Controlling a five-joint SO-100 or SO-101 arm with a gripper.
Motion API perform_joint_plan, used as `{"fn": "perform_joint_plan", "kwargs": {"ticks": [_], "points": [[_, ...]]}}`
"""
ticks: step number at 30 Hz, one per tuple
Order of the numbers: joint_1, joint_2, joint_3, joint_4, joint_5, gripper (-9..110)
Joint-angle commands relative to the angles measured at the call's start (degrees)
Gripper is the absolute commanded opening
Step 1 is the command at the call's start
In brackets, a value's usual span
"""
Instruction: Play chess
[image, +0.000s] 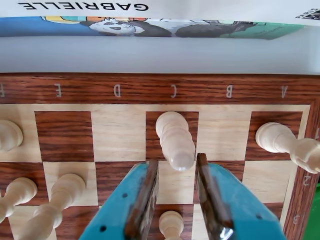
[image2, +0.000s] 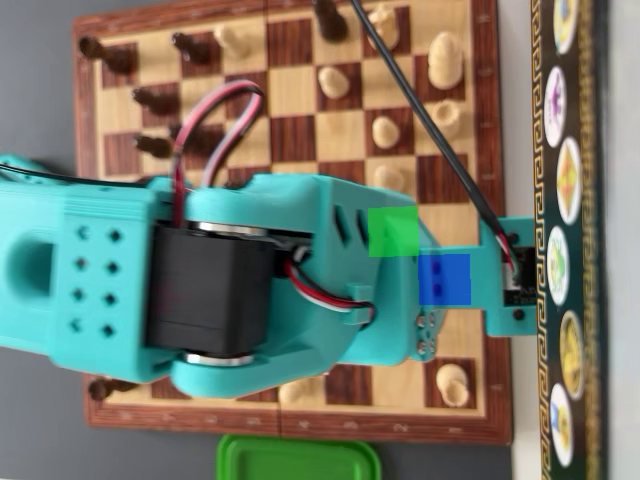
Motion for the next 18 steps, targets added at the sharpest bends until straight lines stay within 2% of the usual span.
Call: {"fn": "perform_joint_plan", "kwargs": {"ticks": [1, 18], "points": [[1.0, 0.6, -2.8, -0.9, -0.3, 12], [1.8, 0.4, -3.3, -1.5, -0.3, 12]]}}
